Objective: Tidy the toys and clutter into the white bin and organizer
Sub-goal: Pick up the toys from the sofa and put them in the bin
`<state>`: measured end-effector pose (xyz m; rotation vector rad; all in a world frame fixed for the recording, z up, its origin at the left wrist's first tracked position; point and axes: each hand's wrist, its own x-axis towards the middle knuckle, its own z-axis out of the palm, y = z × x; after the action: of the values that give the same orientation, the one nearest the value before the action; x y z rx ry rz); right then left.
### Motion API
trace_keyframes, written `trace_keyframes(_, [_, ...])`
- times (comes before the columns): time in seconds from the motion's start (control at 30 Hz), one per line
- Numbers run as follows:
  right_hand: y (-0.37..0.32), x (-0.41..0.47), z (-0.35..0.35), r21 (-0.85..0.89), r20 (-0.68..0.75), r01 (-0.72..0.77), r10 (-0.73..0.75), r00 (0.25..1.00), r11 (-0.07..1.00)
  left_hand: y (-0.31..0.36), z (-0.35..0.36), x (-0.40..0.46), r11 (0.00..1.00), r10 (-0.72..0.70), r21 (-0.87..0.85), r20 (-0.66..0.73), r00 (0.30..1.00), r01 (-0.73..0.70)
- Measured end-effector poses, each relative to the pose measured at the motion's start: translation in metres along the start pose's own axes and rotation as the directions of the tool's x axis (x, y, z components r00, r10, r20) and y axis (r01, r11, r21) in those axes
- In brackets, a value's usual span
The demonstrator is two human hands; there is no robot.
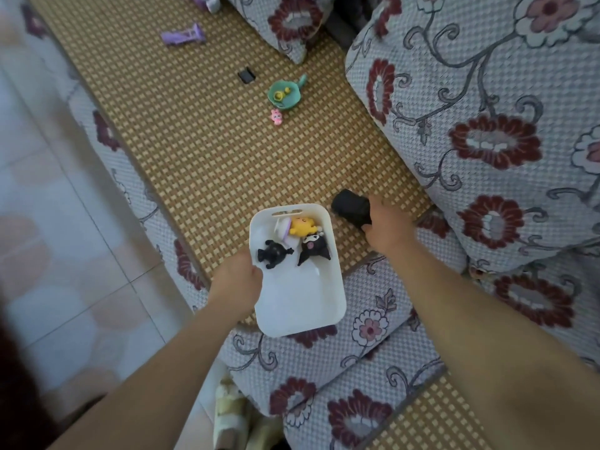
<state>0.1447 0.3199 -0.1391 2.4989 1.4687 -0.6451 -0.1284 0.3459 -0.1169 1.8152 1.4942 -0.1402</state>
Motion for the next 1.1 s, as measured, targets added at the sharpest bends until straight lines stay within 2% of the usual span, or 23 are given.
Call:
trace_keyframes(0.13, [-0.006,-0.011,-0.019,0.306,-0.071,-0.078,0.104,0.992,0.949,-0.006,-0.001,-0.003,0.998,-0.047,-0.038,-0.020,0.999,0.047])
trace_keyframes(0.17, [-0.010,-0.018,-0.030,0.365,-0.101,-0.058,0.102,0.990,0.929,-0.005,-0.002,-0.005,0.998,-0.054,-0.044,-0.026,0.998,0.053])
trace_keyframes(0.27, [-0.031,-0.056,-0.074,0.426,-0.149,0.160,-0.106,0.983,0.891,0.000,-0.007,-0.012,0.997,-0.065,-0.052,-0.035,0.997,0.063])
trace_keyframes(0.37, [-0.056,-0.101,-0.106,0.328,-0.021,0.342,-0.355,0.935,0.881,0.006,-0.013,-0.016,0.996,-0.067,-0.069,-0.041,0.997,0.064])
trace_keyframes(0.5, [-0.077,-0.136,-0.107,0.164,0.101,0.462,-0.481,0.871,0.871,0.015,-0.028,-0.024,0.997,-0.023,-0.079,-0.041,0.999,0.020])
trace_keyframes(0.57, [-0.082,-0.143,-0.099,0.086,0.142,0.487,-0.495,0.857,0.869,0.016,-0.032,-0.025,0.998,0.017,-0.062,-0.042,0.999,-0.019])
trace_keyframes(0.67, [-0.087,-0.146,-0.090,-0.054,0.152,0.500,-0.488,0.859,0.864,0.014,-0.039,-0.028,0.989,0.002,-0.148,-0.058,0.998,-0.011])
trace_keyframes(0.83, [-0.105,-0.152,-0.069,-0.308,0.176,0.577,-0.550,0.816,0.757,0.018,-0.043,-0.031,0.986,0.030,-0.161,-0.063,0.998,-0.040])
trace_keyframes(1.1, [-0.127,-0.141,-0.045,-0.420,0.244,0.615,-0.570,0.785,0.667,0.006,-0.048,-0.023,0.995,0.028,-0.098,-0.070,0.997,-0.035])
